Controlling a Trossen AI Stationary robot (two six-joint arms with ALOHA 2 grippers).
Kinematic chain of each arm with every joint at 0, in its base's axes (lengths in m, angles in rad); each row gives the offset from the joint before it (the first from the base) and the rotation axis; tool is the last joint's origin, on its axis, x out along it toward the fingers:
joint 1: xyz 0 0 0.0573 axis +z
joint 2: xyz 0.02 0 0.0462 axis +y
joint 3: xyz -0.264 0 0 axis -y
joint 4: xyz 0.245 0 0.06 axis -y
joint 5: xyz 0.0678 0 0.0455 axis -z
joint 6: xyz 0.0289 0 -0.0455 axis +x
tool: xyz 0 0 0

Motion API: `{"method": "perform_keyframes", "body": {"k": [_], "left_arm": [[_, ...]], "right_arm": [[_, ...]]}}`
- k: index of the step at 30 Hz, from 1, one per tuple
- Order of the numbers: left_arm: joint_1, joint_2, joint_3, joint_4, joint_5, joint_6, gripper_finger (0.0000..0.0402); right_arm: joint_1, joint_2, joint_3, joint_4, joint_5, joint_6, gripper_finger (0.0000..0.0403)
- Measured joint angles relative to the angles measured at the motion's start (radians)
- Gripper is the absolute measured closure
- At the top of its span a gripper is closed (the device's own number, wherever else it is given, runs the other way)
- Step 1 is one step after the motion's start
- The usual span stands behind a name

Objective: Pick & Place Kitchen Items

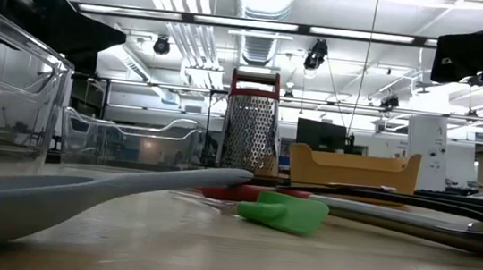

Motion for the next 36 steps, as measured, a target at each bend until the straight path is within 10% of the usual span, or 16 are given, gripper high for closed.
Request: {"method": "perform_keyframes", "body": {"k": [25,36], "left_arm": [[0.000,0.000,0.000,0.000,0.000,0.000,0.0374],[0.000,0.000,0.000,0.000,0.000,0.000,0.0372]], "right_arm": [[0.000,0.012,0.000,0.250,-0.001,0.168,0.0394],[0.008,0.285,-0.002,0.430,0.052,0.469,0.0394]]}}
